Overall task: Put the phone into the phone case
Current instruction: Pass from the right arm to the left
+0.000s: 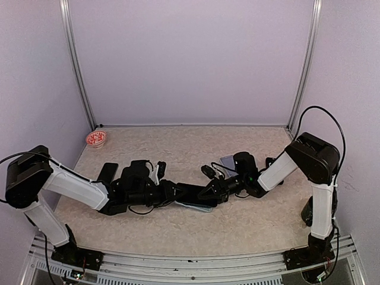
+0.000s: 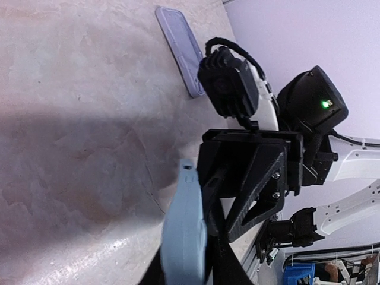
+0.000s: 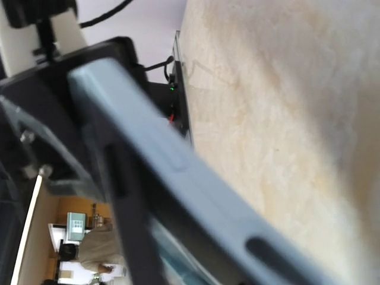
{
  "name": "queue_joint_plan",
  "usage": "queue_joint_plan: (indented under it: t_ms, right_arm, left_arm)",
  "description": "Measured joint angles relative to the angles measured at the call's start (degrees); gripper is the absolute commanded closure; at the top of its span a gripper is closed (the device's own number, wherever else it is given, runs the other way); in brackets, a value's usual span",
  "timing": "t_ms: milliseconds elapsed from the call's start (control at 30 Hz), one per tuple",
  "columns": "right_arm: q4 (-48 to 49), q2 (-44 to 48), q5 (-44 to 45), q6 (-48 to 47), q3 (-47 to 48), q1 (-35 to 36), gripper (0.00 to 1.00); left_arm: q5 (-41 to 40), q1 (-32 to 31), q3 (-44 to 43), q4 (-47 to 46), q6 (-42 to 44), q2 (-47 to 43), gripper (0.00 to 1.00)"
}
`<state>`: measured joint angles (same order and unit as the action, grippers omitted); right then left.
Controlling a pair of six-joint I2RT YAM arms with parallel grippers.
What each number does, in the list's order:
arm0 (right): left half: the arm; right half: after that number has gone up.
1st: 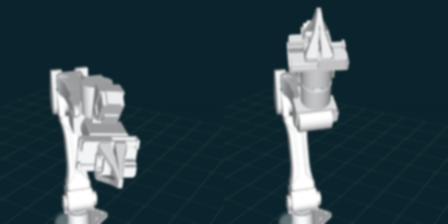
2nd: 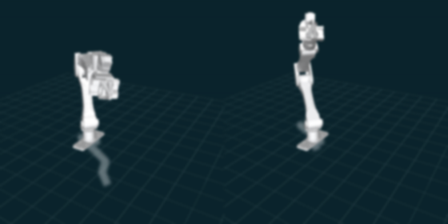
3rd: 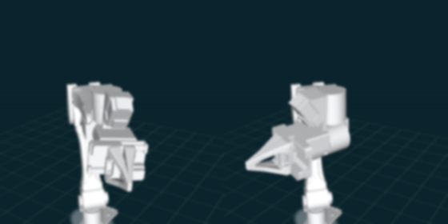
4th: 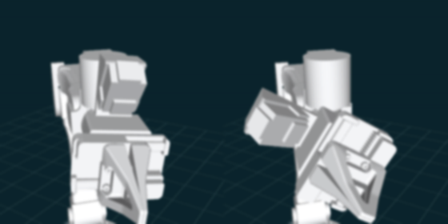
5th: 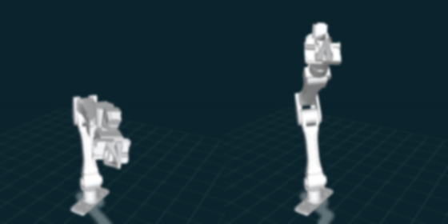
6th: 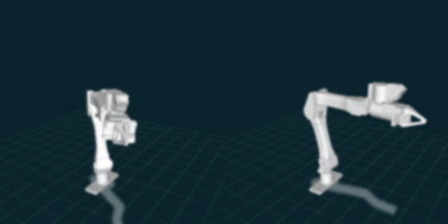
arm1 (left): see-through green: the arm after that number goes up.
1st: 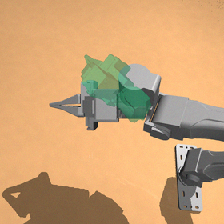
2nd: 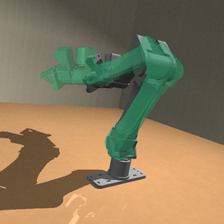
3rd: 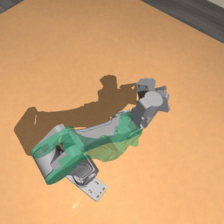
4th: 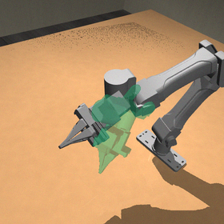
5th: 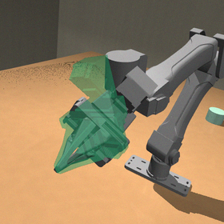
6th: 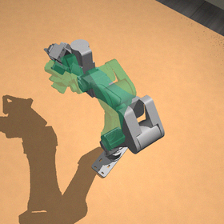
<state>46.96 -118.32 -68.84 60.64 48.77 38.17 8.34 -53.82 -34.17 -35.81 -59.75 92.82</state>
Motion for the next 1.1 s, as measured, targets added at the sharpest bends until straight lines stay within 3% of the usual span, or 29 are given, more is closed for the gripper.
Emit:
queue_joint_plan:
  t_ms: [133,500,933,1100]
  right_arm:
    - [-4.55,0.66,-0.35,-4.04,1.09,-0.09,0.55]
    - [-24.06,6.49,3.26,-14.88,5.27,0.28,0.51]
    - [-42.64,12.72,10.16,-24.94,7.69,-0.98,0.42]
    - [-46.36,17.2,11.37,-28.5,8.07,-2.99,0.32]
  left_arm:
    - [1.11,-0.24,0.17,-2.34,-0.42,-0.81,1.0]
    - [-0.31,-0.31,1.66,-3.28,-0.11,-3.98,1.0]
    - [-4.24,-1.55,1.09,7.02,3.93,-10.56,1.0]
    - [-4.92,-1.62,0.26,9.57,6.47,-13.14,1.0]
